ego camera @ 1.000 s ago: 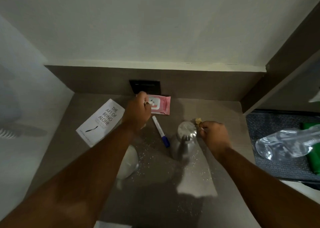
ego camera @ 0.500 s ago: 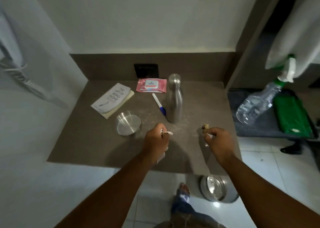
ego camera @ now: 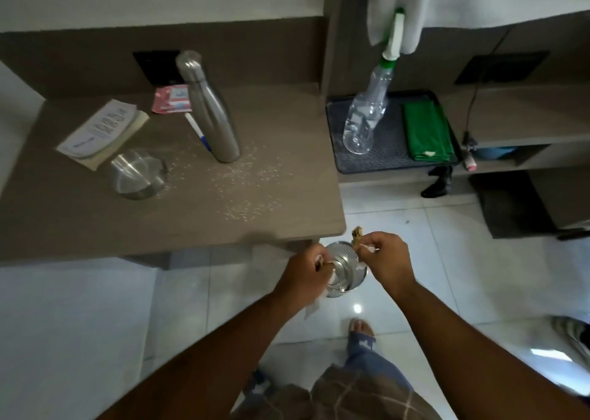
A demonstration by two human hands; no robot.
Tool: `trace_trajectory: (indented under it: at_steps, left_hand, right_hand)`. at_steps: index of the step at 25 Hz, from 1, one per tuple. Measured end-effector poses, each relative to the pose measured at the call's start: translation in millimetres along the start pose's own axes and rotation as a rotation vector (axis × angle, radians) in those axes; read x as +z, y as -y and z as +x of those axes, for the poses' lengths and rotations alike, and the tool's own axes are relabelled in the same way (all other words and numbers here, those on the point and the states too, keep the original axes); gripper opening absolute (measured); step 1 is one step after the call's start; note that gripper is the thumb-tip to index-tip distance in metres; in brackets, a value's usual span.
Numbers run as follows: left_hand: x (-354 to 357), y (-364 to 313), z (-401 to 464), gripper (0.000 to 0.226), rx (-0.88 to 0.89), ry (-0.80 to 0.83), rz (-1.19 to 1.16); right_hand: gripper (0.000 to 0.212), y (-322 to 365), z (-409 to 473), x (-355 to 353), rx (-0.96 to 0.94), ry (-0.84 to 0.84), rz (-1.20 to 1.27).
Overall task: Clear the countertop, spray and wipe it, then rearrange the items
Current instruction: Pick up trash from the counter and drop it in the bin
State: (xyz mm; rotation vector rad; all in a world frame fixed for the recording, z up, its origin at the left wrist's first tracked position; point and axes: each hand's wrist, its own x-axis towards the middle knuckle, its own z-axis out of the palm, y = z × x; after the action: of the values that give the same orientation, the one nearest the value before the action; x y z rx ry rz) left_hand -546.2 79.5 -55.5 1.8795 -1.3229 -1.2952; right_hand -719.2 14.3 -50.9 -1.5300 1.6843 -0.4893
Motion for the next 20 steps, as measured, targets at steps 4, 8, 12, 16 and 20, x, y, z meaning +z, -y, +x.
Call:
trace_trajectory:
  at_steps: [4,8,12,16,20]
  left_hand:
    - [88,9,34,0.014,-0.156,0.107,0.007]
    - [163,64,127,0.007,-0.379,-0.024,-0.029]
    - [232,165,227,0.02,-0.63,-0.114,-0.172]
    - [289,261,291,0.04,-0.784,-0.07,-0.445]
    - [301,276,302,0.044,-0.746,-0.166,-0.341]
  right_hand:
    - [0.008,-73,34,-21,0.117,0.094,-0.022]
    - [0.011,-164,101,20,0.144,0.208,-0.031]
    - [0.008,-265,171,112,0.184,0.246,-0.022]
    - [0.025,-362,220,202,0.264,0.418,-0.152]
    - [0.04,-388,223,213,0.27,0.526,-0.24]
